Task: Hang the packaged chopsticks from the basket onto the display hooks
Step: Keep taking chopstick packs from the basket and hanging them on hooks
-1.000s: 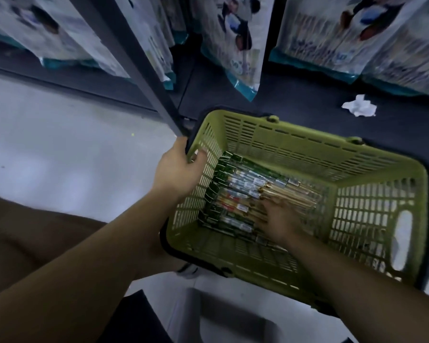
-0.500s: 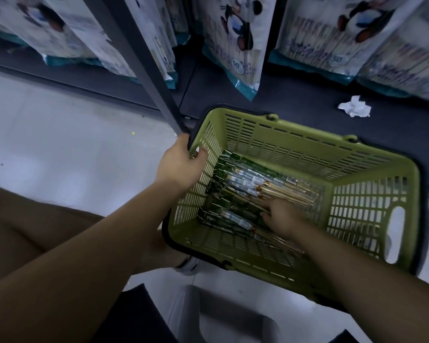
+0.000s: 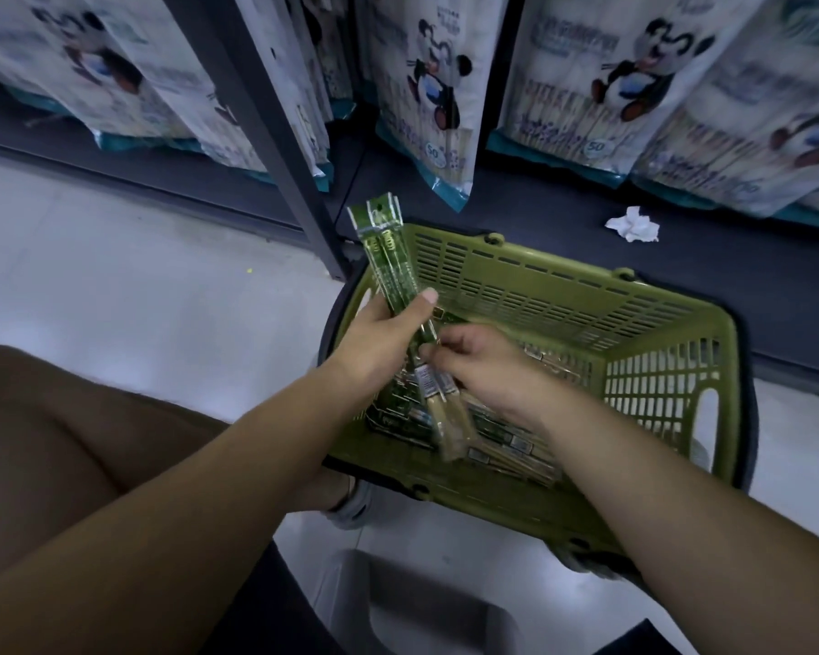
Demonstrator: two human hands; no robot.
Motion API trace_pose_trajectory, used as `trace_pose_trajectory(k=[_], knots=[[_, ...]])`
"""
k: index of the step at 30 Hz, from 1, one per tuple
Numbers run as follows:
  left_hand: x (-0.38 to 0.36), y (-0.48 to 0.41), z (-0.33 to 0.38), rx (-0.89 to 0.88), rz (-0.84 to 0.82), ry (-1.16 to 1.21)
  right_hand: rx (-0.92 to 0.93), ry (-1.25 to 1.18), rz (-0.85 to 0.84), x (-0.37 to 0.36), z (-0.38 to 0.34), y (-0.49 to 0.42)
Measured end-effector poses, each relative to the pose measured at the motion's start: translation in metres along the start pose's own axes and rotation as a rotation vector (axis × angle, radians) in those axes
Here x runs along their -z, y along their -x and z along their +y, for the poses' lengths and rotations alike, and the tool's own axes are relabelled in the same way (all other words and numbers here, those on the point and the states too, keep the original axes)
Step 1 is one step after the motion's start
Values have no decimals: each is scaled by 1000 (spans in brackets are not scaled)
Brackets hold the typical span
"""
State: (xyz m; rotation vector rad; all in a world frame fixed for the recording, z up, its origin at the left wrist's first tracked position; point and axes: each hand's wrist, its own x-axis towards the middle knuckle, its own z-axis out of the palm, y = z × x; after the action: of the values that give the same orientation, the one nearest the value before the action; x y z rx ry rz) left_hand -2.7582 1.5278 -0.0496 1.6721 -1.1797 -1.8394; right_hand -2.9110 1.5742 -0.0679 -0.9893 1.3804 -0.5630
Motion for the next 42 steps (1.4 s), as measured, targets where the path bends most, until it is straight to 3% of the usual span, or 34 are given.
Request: trace_pose_trajectory(k=[5, 6, 8, 11, 17, 22, 27, 32, 38, 42], knots=[[3, -11, -1, -100, 117, 60, -167, -286, -41, -4, 33, -3], [6, -14, 0, -114, 155, 61, -209, -202, -13, -1, 46, -2], [11, -17, 3, -129, 193, 86, -248, 213, 40, 5, 83, -2], [16, -21, 1, -136, 195, 80, -254, 715, -48, 8, 131, 1], [18, -23, -7, -72, 103, 2, -252, 951, -53, -1, 158, -5], [16, -20, -13, -52, 62, -56, -213, 1014, -158, 1, 160, -13], [15, -20, -12, -46, 60, -70, -184, 935, -150, 6, 163, -11], [14, -18, -13, -33, 60, -79, -180, 568, -9, 22, 150, -3], [11, -16, -15, 6, 82, -120, -93, 279, 228, 28, 85, -1], [-1, -13, -14, 35, 34, -60, 33, 179, 294, 6, 30, -2]])
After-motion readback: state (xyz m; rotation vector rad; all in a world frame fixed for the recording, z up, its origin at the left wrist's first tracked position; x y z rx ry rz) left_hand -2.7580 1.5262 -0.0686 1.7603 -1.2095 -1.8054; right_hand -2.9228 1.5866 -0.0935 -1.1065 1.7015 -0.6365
